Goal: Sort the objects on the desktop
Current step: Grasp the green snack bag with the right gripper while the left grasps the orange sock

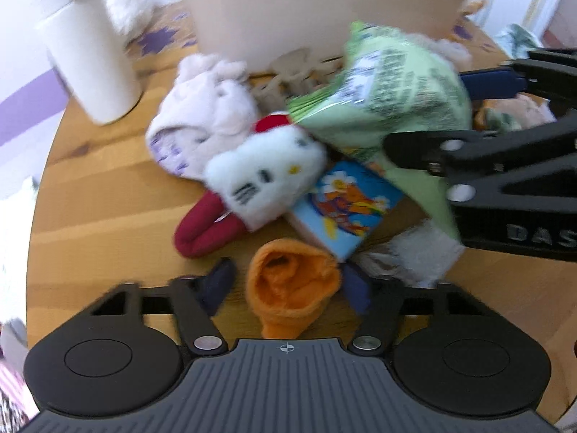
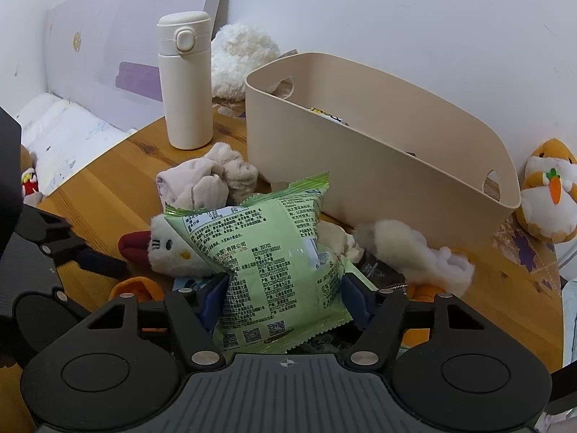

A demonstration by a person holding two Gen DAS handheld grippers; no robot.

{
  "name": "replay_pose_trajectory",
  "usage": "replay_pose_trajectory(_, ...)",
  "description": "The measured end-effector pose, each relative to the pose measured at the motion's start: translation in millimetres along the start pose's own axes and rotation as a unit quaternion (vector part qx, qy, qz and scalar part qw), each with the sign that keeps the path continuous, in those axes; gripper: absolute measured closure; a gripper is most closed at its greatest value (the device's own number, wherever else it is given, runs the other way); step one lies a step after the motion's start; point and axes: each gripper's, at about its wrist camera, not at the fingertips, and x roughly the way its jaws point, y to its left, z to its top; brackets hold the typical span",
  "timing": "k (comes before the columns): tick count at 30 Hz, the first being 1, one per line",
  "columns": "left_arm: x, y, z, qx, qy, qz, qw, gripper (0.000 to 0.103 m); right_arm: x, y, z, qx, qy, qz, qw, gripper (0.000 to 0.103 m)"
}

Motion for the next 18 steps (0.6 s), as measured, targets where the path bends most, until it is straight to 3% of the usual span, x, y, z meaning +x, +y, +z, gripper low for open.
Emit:
replay_pose_trajectory(5,-1.6,-0.2,2.9,-0.01,0.011,-0.026,0.9996,0.086,-1.9,-3.1,-1.3,0.007,-0.003,0.008,1.0,0.044)
replay_pose_trajectory(8,-3.0,5.7,2.6,-0.04,0.022,-0.054,0.9975,0.088,-4.1,-2.5,-1.9,0.005,-0.006,0.009,1.0,0.046)
replay_pose_trajectory(18,-31.0,19.4,1.9,-0.081,-0.009,-0.065,0.9945,0.089,-16.6,-3.0,-7.9,-0.003,-0.018,0.001,1.0,0.05)
